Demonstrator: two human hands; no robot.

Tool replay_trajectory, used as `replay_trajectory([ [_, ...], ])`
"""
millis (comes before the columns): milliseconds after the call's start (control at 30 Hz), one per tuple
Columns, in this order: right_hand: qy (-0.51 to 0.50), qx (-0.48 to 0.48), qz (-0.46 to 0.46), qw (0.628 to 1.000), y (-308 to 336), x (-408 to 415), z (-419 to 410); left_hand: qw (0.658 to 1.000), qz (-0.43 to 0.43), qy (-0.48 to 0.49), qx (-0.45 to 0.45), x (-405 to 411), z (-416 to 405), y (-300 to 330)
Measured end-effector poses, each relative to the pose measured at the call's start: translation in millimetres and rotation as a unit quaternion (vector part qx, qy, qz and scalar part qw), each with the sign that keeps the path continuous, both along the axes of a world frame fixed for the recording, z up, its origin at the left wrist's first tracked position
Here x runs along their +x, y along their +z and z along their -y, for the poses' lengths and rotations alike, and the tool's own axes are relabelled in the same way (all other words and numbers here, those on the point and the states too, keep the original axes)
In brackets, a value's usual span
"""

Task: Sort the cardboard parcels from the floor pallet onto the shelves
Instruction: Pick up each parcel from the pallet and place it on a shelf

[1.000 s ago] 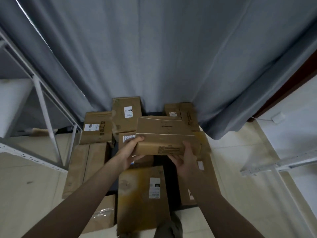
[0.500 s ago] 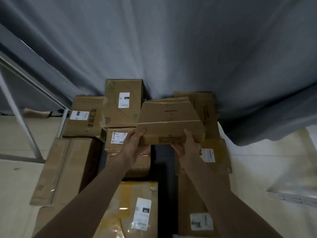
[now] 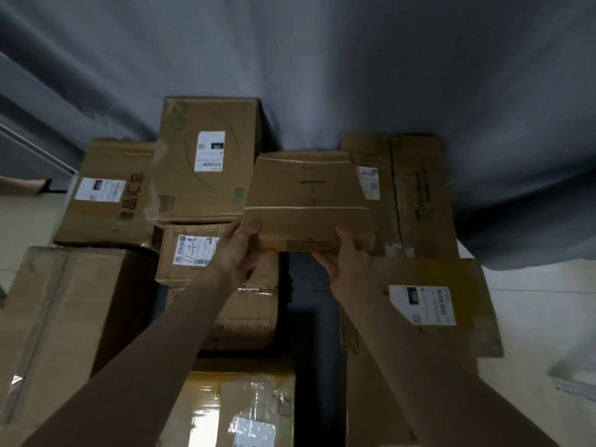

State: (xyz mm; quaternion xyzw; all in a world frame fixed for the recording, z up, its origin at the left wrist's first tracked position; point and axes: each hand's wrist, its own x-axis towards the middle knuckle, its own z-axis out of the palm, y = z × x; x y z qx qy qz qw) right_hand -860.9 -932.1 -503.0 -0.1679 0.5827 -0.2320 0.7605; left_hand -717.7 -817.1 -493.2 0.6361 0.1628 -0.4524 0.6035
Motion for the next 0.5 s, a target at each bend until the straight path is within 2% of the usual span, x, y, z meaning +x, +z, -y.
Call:
replay_trajectory([
  [200, -0.012, 0.063, -0.026, 0.998, -9.5, 9.2, -11.0, 0.999, 0.017, -0.005, 0.032, 10.4, -1.4, 1.4],
  [500, 0.016, 0.06, -0.09, 0.994, -37.3, 35.8, 4.0, 0.998, -0.005, 0.043, 0.049, 19.4, 16.7, -37.3],
])
